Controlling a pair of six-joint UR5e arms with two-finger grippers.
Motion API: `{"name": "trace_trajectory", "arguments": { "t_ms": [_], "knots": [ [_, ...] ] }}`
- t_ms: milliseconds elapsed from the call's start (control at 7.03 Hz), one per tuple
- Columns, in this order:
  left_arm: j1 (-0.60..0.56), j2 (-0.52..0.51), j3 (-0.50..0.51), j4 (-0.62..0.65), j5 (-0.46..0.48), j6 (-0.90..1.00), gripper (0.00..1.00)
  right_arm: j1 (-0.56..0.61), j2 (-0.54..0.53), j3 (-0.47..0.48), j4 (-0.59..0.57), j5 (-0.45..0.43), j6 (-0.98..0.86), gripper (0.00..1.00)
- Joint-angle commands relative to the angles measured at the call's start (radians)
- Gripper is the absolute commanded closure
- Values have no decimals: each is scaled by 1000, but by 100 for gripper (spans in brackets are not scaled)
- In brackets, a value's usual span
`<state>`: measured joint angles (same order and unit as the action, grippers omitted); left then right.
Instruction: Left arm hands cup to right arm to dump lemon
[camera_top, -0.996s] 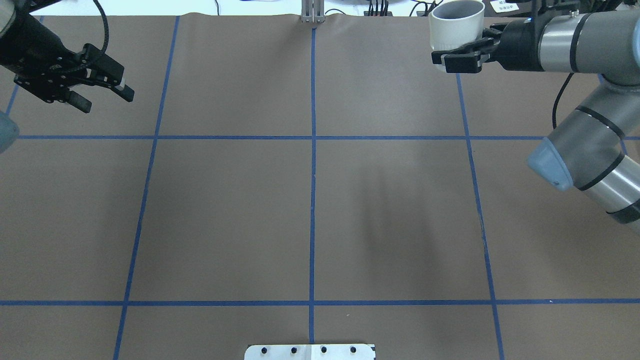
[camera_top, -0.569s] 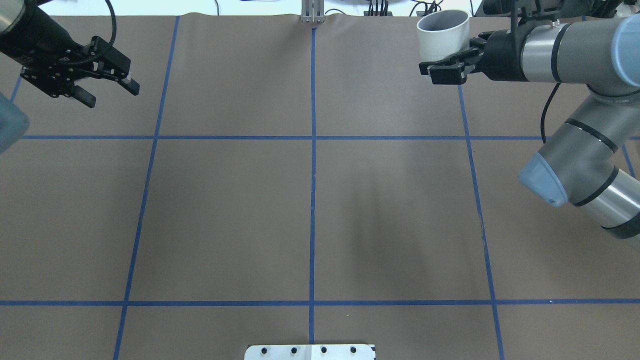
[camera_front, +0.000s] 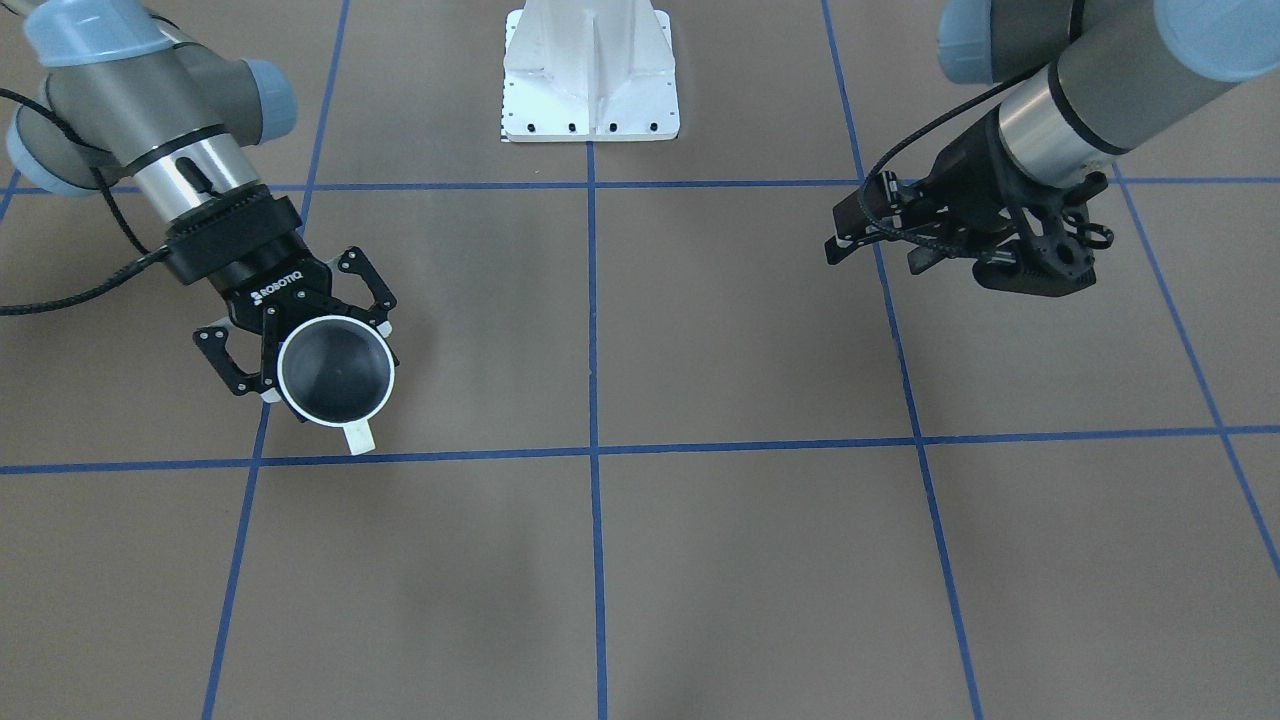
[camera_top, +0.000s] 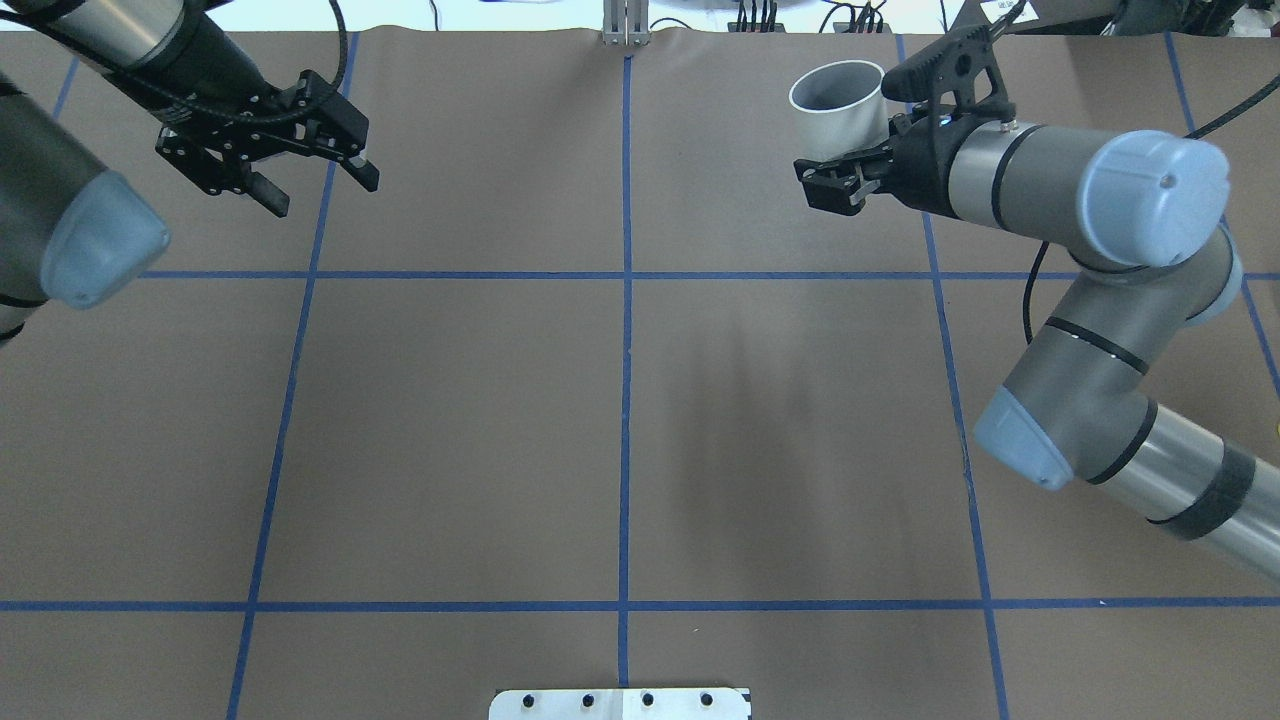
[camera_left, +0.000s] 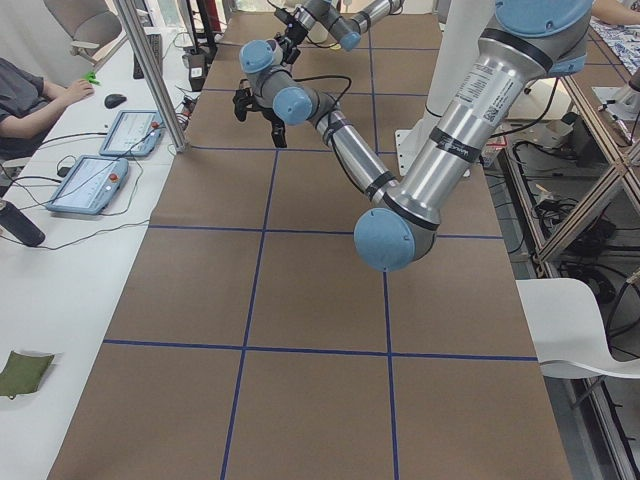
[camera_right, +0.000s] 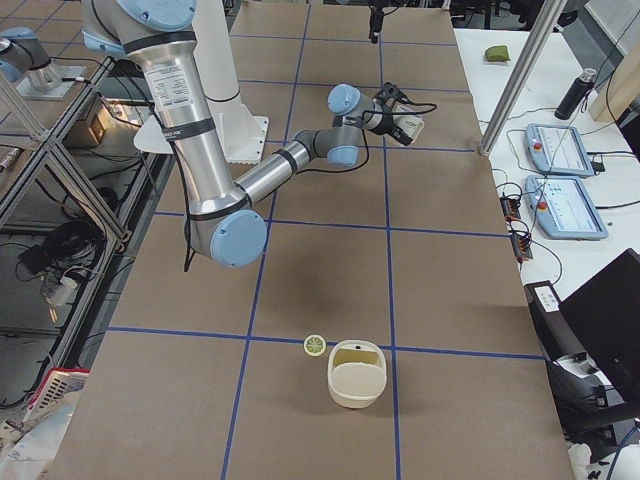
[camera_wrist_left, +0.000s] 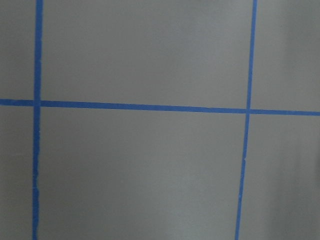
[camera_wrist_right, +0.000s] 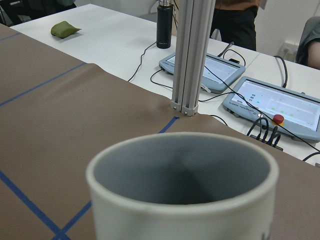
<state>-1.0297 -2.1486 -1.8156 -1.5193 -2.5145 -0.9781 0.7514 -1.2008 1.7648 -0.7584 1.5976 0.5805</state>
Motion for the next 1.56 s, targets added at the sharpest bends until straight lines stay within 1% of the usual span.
{"name": "trace_trajectory", "arguments": {
  "t_ms": [0, 142, 284, 427, 569, 853, 996, 1138, 1280, 1422],
  "knots": [
    [36, -112, 103, -9, -1, -89, 0, -125, 103, 2, -158, -190, -1, 86],
    [37, -131, 126, -10, -1, -96, 0, -212, 178, -1, -279, -352, -7, 86],
    [40, -143, 151, -15, -3, -122, 0, -254, 232, -4, -344, -393, -8, 86],
    [62, -169, 166, -18, -3, -164, 0, -283, 260, -14, -360, -428, 1, 86],
    [65, -198, 167, -21, -4, -230, 0, -302, 297, -45, -361, -471, 5, 86],
    [65, -258, 186, -36, -10, -330, 0, -316, 305, -54, -352, -493, 47, 86],
    [69, -272, 212, -82, -10, -387, 0, -320, 305, -53, -351, -504, 70, 86],
    [91, -272, 231, -151, -6, -434, 0, -322, 308, -51, -351, -504, 71, 86],
    [106, -272, 246, -192, -3, -458, 0, -322, 309, -48, -351, -504, 73, 86],
    [112, -274, 246, -196, -3, -461, 2, -323, 310, -45, -351, -504, 73, 86]
  ]
}}
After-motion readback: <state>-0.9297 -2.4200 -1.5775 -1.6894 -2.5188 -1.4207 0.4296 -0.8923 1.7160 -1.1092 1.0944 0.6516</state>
